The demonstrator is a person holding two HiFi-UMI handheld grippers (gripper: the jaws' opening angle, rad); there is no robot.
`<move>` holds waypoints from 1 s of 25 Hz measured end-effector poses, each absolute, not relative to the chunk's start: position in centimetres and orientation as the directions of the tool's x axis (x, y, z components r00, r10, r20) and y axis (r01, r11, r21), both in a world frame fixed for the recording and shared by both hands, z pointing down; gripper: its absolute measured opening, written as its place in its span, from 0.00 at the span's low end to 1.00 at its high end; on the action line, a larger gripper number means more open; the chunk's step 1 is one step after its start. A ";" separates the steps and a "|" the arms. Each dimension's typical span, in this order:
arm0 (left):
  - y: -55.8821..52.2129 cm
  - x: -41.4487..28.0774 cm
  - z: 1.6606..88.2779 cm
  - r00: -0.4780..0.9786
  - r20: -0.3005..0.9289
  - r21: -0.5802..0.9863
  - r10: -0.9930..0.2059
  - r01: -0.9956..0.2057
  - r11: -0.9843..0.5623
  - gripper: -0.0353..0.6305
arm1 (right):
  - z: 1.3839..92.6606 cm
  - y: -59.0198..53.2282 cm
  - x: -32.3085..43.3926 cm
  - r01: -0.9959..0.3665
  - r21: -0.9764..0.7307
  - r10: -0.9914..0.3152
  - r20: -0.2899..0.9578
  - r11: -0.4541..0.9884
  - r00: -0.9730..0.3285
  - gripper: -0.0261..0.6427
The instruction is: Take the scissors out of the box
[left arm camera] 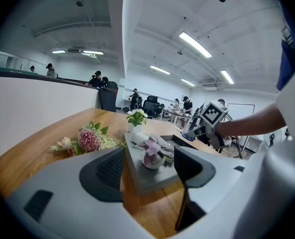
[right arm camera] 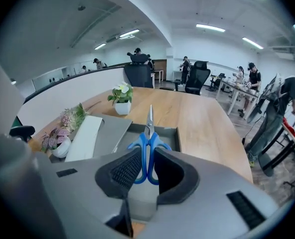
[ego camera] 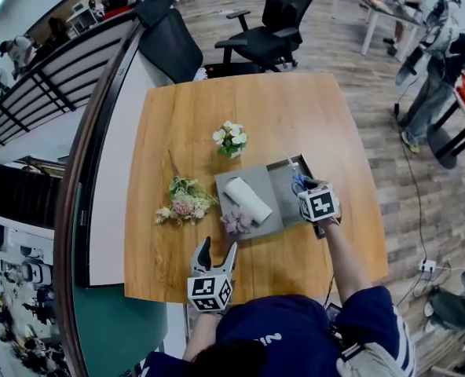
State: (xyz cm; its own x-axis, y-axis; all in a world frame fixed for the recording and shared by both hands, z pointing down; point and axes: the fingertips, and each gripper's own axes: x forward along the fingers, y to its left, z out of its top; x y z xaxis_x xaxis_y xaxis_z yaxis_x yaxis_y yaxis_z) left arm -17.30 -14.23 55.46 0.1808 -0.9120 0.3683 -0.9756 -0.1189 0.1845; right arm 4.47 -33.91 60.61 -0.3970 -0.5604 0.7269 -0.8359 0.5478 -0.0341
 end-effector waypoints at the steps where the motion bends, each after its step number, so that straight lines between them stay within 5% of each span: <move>1: -14.3 -17.1 55.2 0.186 0.362 0.182 -0.913 -0.975 -0.127 0.52 | 59.9 -33.8 4.6 -0.838 -0.024 -0.578 0.713 0.545 -0.397 0.18; 25: -15.4 -10.8 53.8 0.382 0.296 0.208 -0.875 -0.920 -0.331 0.52 | 51.2 -23.9 7.0 -0.867 -0.001 -0.757 0.487 0.499 -0.436 0.18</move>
State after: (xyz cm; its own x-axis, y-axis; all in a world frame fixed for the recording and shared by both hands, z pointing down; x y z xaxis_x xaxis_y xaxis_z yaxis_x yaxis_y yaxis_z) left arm -10.82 -15.36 53.81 0.3822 -0.8754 0.2960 -0.9202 -0.3313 0.2084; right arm 6.99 -23.87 51.15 -0.4361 -0.7568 0.4870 -0.8668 0.4987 -0.0013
